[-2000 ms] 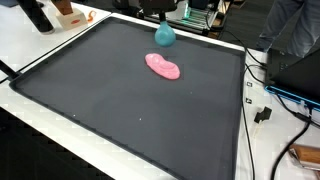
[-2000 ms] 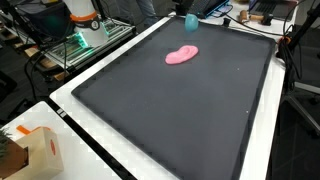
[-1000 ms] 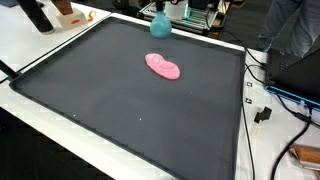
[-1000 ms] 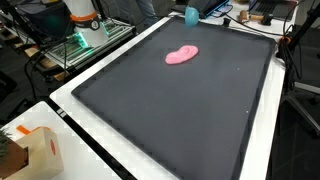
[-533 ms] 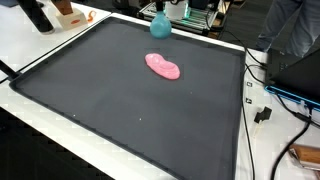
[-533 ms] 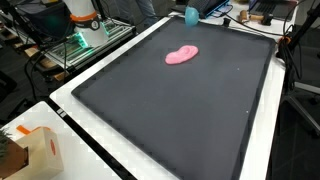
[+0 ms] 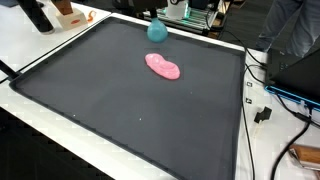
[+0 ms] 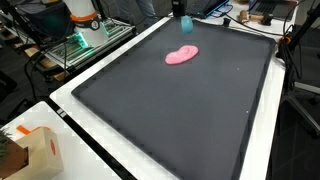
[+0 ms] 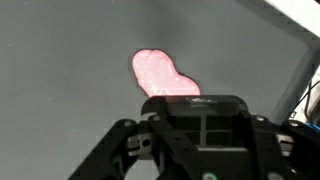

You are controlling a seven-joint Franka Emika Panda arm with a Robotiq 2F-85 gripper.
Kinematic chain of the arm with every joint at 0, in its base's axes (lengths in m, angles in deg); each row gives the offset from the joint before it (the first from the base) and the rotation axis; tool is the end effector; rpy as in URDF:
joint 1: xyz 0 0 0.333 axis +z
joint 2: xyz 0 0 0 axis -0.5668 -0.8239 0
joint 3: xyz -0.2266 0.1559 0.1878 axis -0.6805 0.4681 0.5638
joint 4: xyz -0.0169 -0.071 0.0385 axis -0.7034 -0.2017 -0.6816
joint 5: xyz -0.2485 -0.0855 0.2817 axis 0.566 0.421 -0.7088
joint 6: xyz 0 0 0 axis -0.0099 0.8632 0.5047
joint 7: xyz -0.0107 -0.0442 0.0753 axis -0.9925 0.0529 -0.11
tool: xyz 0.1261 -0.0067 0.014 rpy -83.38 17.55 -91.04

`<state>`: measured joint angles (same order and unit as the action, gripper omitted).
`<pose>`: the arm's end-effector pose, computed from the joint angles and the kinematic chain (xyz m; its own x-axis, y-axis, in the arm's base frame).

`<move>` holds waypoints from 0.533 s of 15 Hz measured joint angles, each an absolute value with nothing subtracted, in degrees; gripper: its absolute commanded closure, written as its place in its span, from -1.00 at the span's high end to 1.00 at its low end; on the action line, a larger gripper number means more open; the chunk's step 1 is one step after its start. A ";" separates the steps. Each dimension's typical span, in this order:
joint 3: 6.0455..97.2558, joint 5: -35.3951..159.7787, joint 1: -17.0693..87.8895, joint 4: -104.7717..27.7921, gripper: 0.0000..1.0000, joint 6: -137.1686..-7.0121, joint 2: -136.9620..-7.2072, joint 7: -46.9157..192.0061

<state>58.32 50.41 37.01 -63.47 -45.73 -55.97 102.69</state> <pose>0.5184 0.0615 0.4244 0.8807 0.4645 -0.0934 0.4411 -0.8758 -0.1958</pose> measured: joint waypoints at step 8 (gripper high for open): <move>55.68 45.49 34.36 -69.24 -0.30 -49.72 -57.10 136.49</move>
